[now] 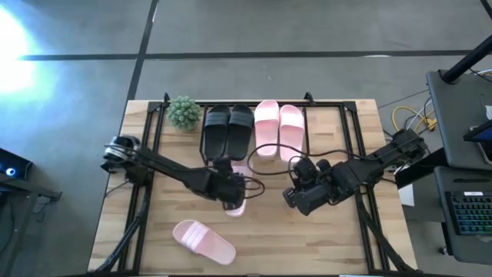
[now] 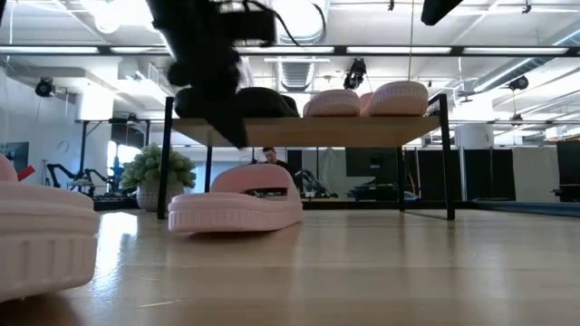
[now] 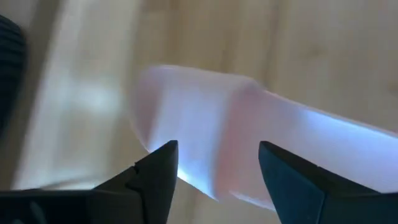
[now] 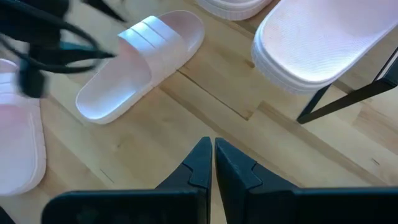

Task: Pick and place slides into the shelf
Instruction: Put the pink slipper under the shelf

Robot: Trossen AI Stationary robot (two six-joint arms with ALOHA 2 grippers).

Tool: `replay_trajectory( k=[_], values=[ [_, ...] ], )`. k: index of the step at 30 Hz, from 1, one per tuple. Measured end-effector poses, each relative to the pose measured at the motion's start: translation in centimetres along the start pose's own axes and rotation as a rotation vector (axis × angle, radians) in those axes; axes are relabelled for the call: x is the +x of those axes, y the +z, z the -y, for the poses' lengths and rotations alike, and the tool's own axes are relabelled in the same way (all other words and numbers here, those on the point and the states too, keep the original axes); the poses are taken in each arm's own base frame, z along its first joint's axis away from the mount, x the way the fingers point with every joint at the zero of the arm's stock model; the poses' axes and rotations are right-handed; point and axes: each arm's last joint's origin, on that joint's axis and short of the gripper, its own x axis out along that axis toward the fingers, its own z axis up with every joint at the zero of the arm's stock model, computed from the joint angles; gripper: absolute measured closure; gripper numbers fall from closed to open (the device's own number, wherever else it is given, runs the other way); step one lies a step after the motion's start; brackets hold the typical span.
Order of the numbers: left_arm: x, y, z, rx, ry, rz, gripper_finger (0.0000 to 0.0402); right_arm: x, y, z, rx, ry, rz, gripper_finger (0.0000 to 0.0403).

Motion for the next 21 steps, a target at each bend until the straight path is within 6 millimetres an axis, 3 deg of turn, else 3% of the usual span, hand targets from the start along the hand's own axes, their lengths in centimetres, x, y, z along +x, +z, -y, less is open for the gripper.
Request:
replay_trajectory(
  k=[6, 9, 12, 17, 21],
  values=[
    [-6.4, -2.3, -1.1, -0.094, -0.292, -0.104, 0.0187, -0.1, -0.2, 0.0, -0.007, 0.002, -0.024, 0.039],
    [-9.7, -3.8, -1.5, -0.24, -0.478, -0.141, 0.0187, -0.1, -0.2, 0.1, -0.011, -0.003, -0.026, 0.039],
    [-12.3, -5.3, -1.2, -0.379, -0.519, -0.128, 0.0187, -0.1, -0.2, 0.1, -0.012, -0.006, -0.026, 0.039],
    [-14.7, -7.9, 0.7, -0.513, -0.471, -0.133, 0.0208, -0.1, -0.3, -0.5, -0.025, 0.048, -0.039, 0.039],
    [-16.1, -9.5, 2.4, -0.544, -0.49, -0.167, 0.0233, 0.1, -0.6, -2.8, -0.14, 0.243, -0.063, 0.039]
  ],
)
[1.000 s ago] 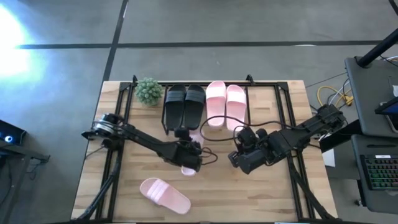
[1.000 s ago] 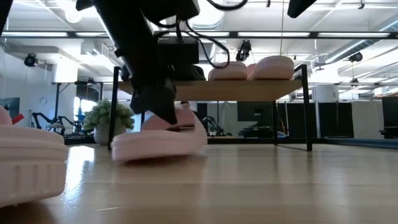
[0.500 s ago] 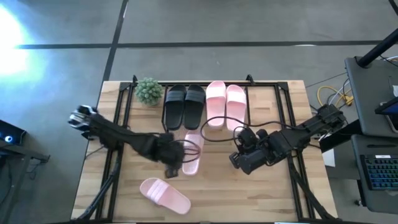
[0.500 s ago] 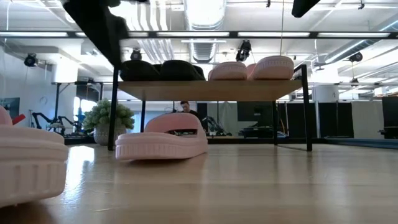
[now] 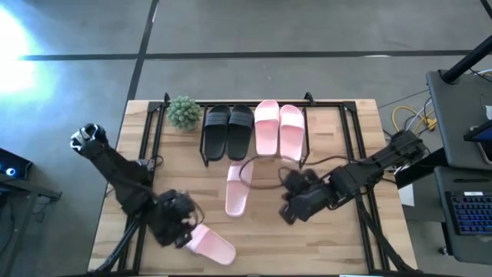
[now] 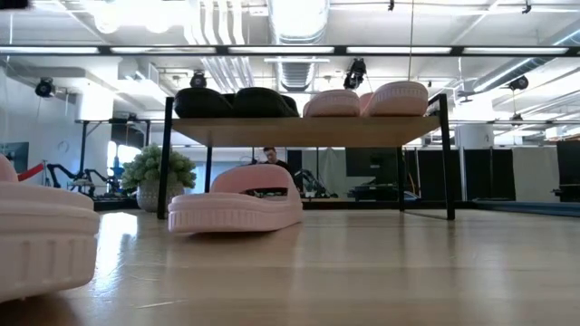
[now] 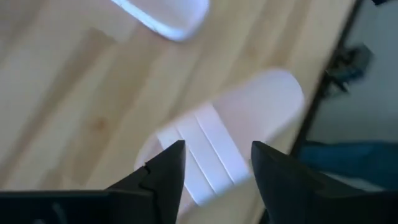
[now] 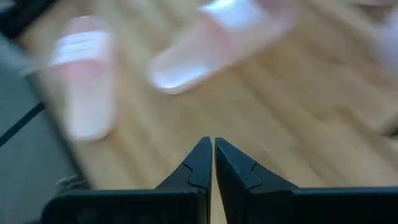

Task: Pick and place slides into the shelf
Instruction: Put the pink slipper under the shelf

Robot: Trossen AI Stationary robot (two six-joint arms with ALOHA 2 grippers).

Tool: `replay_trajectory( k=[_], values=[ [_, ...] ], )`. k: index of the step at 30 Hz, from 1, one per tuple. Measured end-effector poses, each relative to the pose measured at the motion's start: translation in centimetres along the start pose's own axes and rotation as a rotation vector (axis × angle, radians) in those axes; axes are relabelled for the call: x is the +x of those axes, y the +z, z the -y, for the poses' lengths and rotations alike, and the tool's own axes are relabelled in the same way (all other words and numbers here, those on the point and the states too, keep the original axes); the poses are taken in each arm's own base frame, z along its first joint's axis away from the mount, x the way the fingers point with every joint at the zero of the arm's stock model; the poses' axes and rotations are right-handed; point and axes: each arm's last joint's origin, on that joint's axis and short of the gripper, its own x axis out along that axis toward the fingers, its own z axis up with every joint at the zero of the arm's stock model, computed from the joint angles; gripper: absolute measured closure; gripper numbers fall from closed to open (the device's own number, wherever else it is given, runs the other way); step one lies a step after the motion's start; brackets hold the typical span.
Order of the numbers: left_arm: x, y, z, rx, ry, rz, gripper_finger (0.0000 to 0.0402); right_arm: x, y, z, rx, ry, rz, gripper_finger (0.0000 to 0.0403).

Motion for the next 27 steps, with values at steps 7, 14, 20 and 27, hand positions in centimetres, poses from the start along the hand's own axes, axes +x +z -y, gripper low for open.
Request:
replay_trajectory(
  k=[7, 14, 20, 27],
  values=[
    [0.9, -4.8, 1.1, 0.049, 0.01, -0.098, 0.0253, 2.0, 0.1, -1.5, -0.086, 0.05, 0.008, 0.039],
    [4.1, -7.5, 0.6, -0.119, 0.224, -0.12, 0.026, 3.0, -0.2, -1.7, -0.093, 0.026, -0.003, 0.039],
    [7.0, -8.1, 0.8, -0.108, 0.318, -0.15, 0.032, 3.0, -0.1, -1.6, -0.088, 0.023, 0.003, 0.039],
    [9.7, -7.0, 1.2, -0.185, 0.324, -0.152, 0.0396, 3.0, -0.1, -1.6, -0.084, 0.022, 0.002, 0.039]
  ],
)
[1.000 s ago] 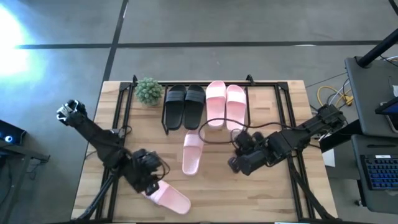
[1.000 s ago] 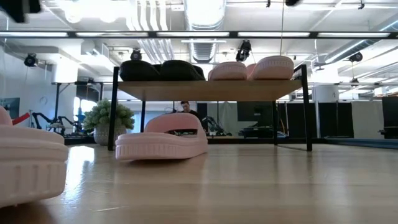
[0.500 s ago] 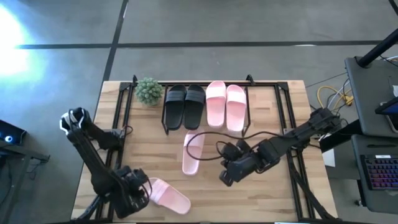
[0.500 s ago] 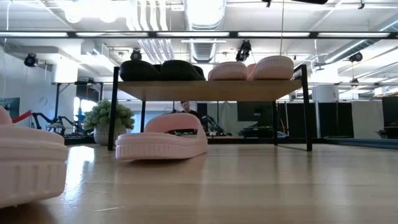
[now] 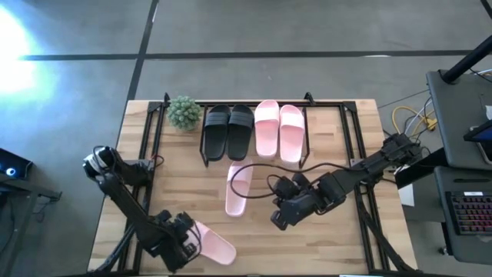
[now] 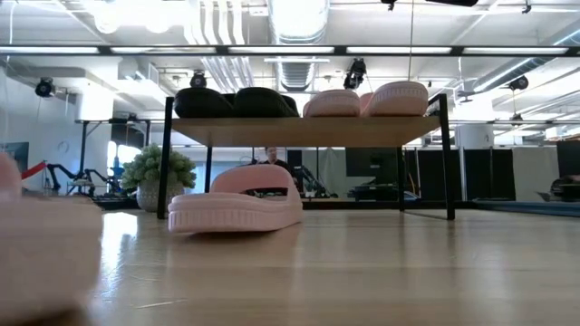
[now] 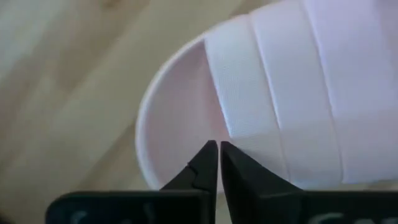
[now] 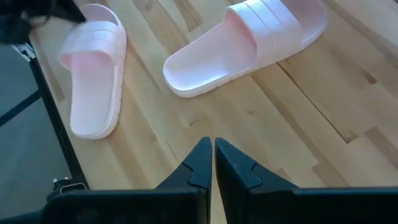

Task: Pick and place slides into the shelf
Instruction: Put the pink slipper under the shelf

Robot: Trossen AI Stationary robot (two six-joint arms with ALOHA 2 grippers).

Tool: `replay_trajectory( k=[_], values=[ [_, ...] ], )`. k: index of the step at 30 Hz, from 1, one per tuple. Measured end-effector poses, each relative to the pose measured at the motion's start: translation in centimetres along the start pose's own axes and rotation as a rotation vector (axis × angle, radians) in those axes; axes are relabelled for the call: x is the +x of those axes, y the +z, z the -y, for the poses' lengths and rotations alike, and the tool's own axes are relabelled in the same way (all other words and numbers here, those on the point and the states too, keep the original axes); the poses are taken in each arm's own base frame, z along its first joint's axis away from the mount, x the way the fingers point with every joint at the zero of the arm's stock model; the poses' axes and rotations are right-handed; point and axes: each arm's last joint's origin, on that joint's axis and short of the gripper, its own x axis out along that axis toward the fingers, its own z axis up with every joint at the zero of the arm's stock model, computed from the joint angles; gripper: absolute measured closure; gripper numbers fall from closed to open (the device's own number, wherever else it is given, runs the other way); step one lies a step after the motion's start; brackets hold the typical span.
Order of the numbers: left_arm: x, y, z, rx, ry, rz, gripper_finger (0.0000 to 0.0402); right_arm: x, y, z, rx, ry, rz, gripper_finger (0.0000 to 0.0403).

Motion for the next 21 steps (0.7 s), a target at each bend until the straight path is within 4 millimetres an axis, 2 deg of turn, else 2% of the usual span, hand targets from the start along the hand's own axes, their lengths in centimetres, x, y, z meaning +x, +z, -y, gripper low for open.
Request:
replay_trajectory(
  k=[2, 4, 8, 14, 18, 21],
  values=[
    [0.6, 0.5, 0.9, 0.01, -0.091, -0.013, 0.0392, 0.0, 0.0, 0.1, -0.002, -0.005, -0.003, 0.039],
    [1.1, 1.2, 2.4, 0.018, -0.258, -0.012, 0.039, 0.0, -0.1, 0.1, -0.005, -0.01, -0.007, 0.039],
    [2.0, 3.7, 3.8, 0.042, -0.464, 0.065, 0.0389, 0.0, -0.2, 0.3, -0.014, -0.031, -0.02, 0.039],
    [3.0, 8.5, 3.6, 0.126, -0.502, 0.184, 0.0389, -0.1, -0.6, 0.7, -0.006, -0.063, -0.063, 0.039],
    [2.9, 11.9, 3.7, 0.186, -0.569, 0.261, 0.0389, -0.5, -1.4, 0.9, 0.003, -0.098, -0.116, 0.039],
    [2.1, 13.7, 3.4, 0.226, -0.6, 0.32, 0.0389, -1.2, -2.4, 0.9, 0.006, -0.118, -0.144, 0.039]
  ],
)
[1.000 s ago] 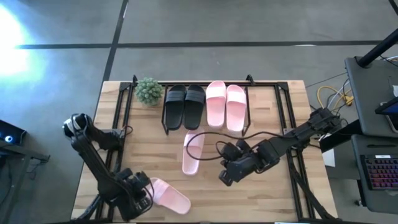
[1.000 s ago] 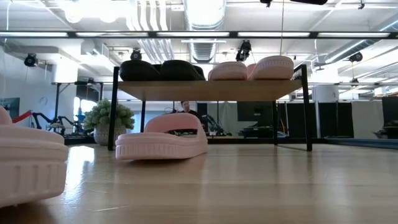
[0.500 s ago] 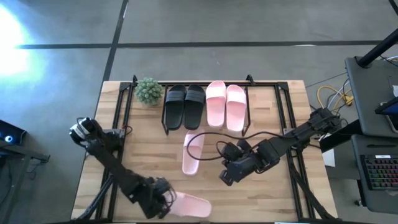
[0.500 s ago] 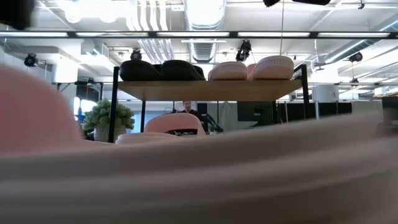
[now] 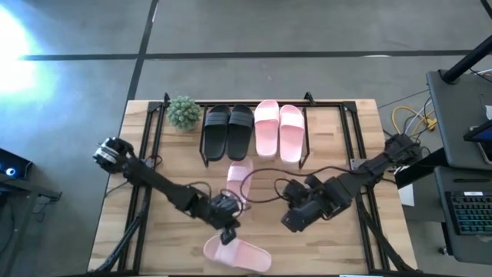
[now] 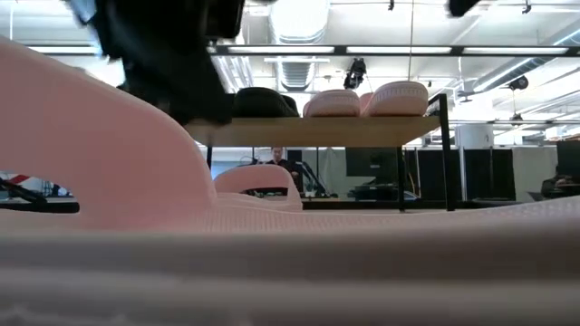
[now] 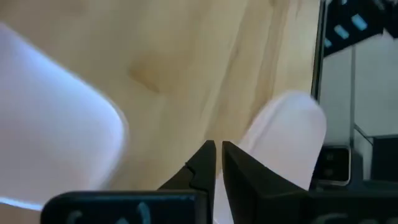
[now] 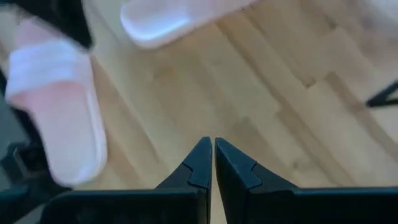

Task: Pick and place slides into the shelf
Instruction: Put the pink slipper under the shelf

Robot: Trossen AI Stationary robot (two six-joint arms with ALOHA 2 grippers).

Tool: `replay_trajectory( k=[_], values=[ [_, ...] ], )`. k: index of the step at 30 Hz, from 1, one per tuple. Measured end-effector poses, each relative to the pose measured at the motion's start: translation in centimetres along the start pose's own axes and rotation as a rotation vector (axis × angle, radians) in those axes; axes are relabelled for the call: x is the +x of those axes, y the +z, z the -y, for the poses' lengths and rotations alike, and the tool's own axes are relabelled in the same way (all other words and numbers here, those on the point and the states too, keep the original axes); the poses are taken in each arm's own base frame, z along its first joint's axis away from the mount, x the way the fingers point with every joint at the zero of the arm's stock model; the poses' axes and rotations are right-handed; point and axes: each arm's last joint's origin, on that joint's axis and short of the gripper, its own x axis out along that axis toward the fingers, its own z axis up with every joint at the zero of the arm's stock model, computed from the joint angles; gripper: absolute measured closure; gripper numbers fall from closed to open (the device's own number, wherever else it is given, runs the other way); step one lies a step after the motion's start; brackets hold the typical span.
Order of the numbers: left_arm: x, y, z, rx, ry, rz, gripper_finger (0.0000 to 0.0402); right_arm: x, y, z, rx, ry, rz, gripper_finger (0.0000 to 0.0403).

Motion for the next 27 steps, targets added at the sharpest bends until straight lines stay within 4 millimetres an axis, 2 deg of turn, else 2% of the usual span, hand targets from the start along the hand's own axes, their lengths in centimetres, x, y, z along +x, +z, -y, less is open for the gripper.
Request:
replay_trajectory(
  k=[3, 5, 9, 12, 17, 21, 24, 27],
  values=[
    [-2.2, 1.1, 0.6, 0.031, -0.015, 0.017, 0.0389, -0.7, -1.2, -0.5, -0.013, 0.038, -0.037, 0.039],
    [-4.3, 1.0, 1.0, 0.042, -0.003, -0.009, 0.0389, -0.8, -1.8, -0.9, -0.006, 0.081, -0.074, 0.039],
    [-8.0, -0.7, 1.1, 0.004, 0.053, -0.109, 0.0389, 0.5, -2.2, -2.0, 0.054, 0.21, -0.098, 0.039],
    [-9.7, -2.5, 1.5, -0.043, 0.039, -0.189, 0.0389, 2.2, -1.9, -2.8, 0.111, 0.342, -0.074, 0.039],
    [-11.1, -6.0, 3.1, -0.058, -0.013, -0.276, 0.0389, 4.9, -1.9, -3.8, 0.216, 0.617, -0.009, 0.039],
    [-11.0, -8.3, 3.7, -0.058, 0.037, -0.257, 0.0388, 6.3, -2.1, -4.3, 0.374, 0.789, 0.029, 0.039],
    [-10.6, -9.6, 3.4, -0.03, 0.104, -0.275, 0.0382, 8.1, -2.7, -5.2, 0.458, 0.799, 0.007, 0.0382],
    [-10.0, -10.7, 3.1, 0.001, 0.161, -0.303, 0.0363, 10.5, -3.3, -7.0, 0.536, 0.765, -0.057, 0.0356]
  ],
)
